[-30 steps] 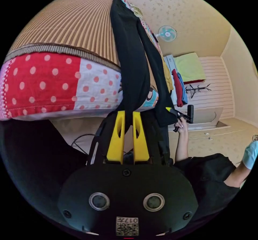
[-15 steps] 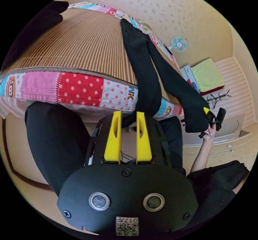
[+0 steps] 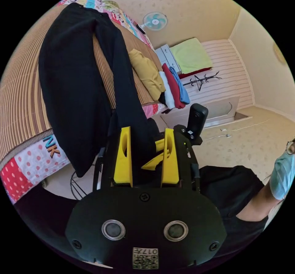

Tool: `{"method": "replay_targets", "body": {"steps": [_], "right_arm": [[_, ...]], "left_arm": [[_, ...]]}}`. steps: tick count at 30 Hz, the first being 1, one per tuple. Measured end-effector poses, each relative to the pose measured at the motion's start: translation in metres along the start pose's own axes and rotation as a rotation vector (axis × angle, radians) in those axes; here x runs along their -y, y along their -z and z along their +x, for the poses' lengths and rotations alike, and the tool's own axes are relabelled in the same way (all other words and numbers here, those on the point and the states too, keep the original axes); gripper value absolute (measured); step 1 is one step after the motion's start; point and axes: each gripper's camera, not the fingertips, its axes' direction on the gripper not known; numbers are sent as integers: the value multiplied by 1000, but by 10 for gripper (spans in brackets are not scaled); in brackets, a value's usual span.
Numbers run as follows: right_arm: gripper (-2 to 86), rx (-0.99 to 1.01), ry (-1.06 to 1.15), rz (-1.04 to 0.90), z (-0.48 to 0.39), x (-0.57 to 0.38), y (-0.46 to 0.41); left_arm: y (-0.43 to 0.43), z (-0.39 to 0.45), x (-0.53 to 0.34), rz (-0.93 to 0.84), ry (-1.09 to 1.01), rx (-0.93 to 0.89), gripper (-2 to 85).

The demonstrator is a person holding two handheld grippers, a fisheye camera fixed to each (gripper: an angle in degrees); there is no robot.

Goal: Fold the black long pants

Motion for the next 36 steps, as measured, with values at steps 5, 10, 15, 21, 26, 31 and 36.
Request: {"method": "replay_targets", "body": {"steps": [5, 10, 15, 21, 26, 31, 36], "right_arm": [[52, 70, 12, -75, 25, 2, -5], [52, 105, -102, 285, 88, 21, 78], [124, -272, -393, 539, 166, 121, 133], [140, -553, -468, 441, 274, 316, 110], [51, -784, -554, 139, 340, 412, 59], [25, -998, -610, 359, 325, 439, 54], [110, -1133, -634, 251, 337, 450, 32]], "left_arm": [[-1, -22, -16, 16, -20, 4, 62], [11, -49, -34, 59, 22, -5, 48], [11, -71, -39, 65, 23, -107, 46], [12, -85, -37, 35, 10, -159, 42], [26, -96, -42, 74, 20, -220, 40], [37, -111, -45, 76, 30, -293, 38], [55, -119, -53, 121, 4, -290, 37]]}}
